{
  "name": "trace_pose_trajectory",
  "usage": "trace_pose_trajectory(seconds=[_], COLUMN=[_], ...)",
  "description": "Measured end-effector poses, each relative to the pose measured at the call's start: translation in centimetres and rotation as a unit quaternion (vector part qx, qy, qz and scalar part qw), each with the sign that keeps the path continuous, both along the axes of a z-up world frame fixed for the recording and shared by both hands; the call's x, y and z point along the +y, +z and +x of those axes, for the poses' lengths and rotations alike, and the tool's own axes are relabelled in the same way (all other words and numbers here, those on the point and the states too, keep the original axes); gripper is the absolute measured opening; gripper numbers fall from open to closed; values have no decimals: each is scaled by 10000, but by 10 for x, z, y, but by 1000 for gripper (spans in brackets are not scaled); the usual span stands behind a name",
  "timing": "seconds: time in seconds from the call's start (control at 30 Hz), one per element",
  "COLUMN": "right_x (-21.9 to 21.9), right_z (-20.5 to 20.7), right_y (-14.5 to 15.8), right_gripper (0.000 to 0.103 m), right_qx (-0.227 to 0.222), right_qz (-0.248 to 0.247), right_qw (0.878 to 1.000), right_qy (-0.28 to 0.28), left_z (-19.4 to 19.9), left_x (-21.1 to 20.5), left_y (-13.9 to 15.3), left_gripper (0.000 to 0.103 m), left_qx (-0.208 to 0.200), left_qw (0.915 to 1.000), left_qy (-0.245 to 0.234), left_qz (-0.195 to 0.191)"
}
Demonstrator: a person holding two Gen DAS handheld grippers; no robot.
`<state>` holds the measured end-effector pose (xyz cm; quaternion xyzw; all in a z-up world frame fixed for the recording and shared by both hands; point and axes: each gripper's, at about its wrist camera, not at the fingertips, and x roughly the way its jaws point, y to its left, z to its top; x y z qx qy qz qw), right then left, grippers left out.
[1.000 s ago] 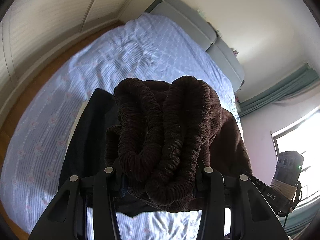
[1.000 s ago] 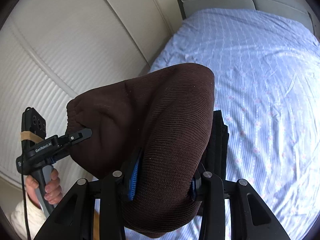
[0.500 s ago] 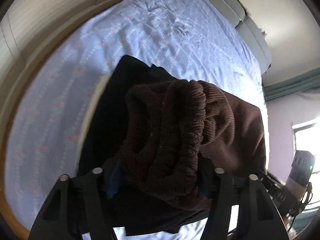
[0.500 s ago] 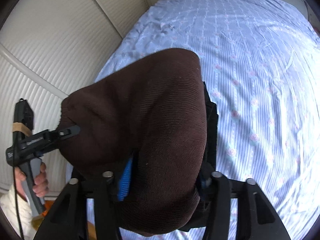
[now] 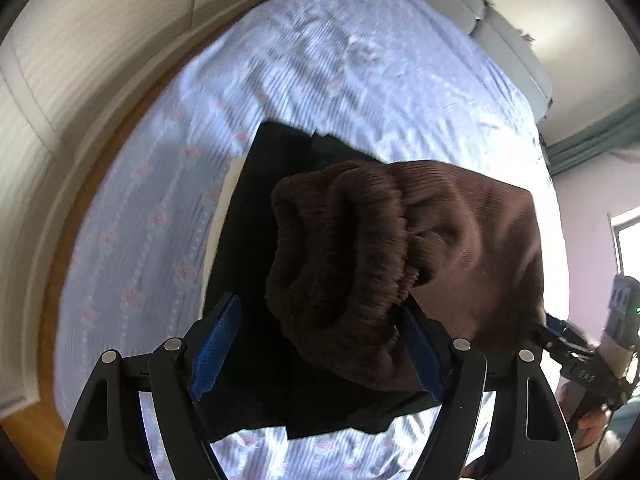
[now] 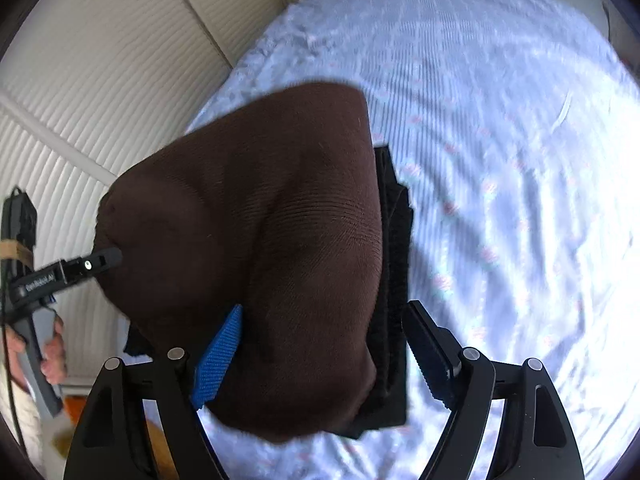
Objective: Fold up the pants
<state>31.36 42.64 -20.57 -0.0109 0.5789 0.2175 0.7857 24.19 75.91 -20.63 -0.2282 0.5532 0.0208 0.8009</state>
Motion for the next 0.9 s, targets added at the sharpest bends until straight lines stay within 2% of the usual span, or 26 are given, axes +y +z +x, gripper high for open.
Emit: trace_pose_trajectory(seconds=[0.13,0.27,0.33,0.5,0.57,0.73,0.9], right_x=[-10,-34,-54,-107,-133,-187,-244], right_z=[-28,-63,-84,-124,-141,-179,-224], right_y=[42,79,97,133,147,179,209], right_gripper=[81,82,83,93,93,94,95], right_qx=[-480,-828,-1031,-1375,-1473,-1780,-2160], right_qz=[35,151,151,183,161,175,211], right_qw=[9987,9964,9945,9889,9863,9783,9684], right_qy=[137,34,-106,-533,-729,-1045,-1227], left_z=[-20,-48,-63,-102,-115,-146,-166], left_x=[-23,-55,-76,-144,-169,-239,-308], left_y=[43,84,103,149,162,195,212], left_gripper=[80,84,87,96,98,103,103], left_qx=[-435,-868,-1071,-1552,-1678,-1972,-2027], left_qw=[9965,9890,9837,9668,9624,9573,9595], left_qy=[-363,-557,-619,-846,-897,-981,-1202], left_qz=[616,1060,1304,1844,1936,1871,1544])
